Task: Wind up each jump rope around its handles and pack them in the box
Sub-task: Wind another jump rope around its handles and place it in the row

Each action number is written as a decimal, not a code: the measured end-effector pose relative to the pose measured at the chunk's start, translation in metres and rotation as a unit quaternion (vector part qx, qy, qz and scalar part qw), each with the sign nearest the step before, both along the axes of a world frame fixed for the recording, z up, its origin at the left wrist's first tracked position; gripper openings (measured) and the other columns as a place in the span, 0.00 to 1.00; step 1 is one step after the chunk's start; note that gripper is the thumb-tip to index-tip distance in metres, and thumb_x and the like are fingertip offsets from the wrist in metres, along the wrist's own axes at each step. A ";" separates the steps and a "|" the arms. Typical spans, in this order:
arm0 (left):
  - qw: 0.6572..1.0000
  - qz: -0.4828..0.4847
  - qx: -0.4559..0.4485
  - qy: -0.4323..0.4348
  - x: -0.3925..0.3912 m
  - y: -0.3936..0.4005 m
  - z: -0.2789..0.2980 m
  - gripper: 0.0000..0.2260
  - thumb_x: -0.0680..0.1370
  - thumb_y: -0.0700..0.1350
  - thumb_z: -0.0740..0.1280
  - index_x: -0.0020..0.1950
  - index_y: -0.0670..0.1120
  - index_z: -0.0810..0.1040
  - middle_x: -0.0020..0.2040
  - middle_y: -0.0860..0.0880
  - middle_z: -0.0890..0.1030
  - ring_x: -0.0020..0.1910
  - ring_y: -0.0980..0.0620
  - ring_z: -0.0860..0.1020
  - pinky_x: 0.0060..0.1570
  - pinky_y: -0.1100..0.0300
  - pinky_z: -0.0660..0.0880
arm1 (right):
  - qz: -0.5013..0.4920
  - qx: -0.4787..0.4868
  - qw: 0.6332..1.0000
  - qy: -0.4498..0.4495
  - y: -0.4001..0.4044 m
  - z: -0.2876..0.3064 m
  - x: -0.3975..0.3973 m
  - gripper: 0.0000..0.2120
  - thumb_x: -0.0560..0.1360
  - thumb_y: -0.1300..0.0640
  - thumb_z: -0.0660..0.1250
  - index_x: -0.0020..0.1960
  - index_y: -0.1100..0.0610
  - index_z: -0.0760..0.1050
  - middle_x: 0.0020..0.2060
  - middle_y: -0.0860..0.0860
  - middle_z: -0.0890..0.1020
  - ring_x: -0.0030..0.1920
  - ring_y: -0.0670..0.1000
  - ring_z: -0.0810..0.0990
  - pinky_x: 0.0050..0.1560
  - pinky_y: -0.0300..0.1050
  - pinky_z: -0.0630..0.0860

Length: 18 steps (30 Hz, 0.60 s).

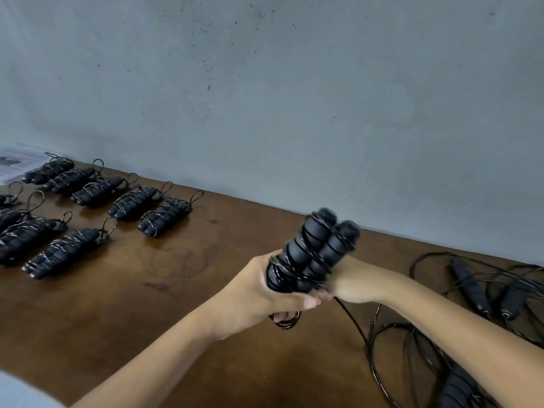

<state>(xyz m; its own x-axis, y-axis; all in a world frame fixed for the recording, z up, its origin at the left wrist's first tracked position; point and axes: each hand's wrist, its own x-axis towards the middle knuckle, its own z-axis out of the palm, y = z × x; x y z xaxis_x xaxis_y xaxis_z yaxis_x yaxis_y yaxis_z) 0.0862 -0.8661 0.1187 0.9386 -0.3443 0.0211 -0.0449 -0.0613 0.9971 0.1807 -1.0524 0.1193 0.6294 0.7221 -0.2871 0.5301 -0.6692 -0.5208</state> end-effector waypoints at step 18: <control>0.966 0.117 -0.204 0.108 0.000 0.011 -0.049 0.22 0.78 0.47 0.74 0.61 0.32 0.76 0.50 0.39 0.77 0.39 0.49 0.74 0.37 0.60 0.73 | -0.221 0.219 0.950 -0.011 0.017 -0.017 -0.079 0.24 0.77 0.40 0.67 0.34 0.56 0.68 0.25 0.45 0.66 0.27 0.45 0.63 0.31 0.39 0.59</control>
<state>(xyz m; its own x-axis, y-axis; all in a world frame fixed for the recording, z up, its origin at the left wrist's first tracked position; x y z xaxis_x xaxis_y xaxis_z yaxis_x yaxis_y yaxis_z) 0.0859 -0.8553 0.0701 0.9875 -0.1261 -0.0949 0.1343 0.3551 0.9251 0.1013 -1.0353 0.1023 0.9017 0.4324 -0.0039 0.2607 -0.5509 -0.7928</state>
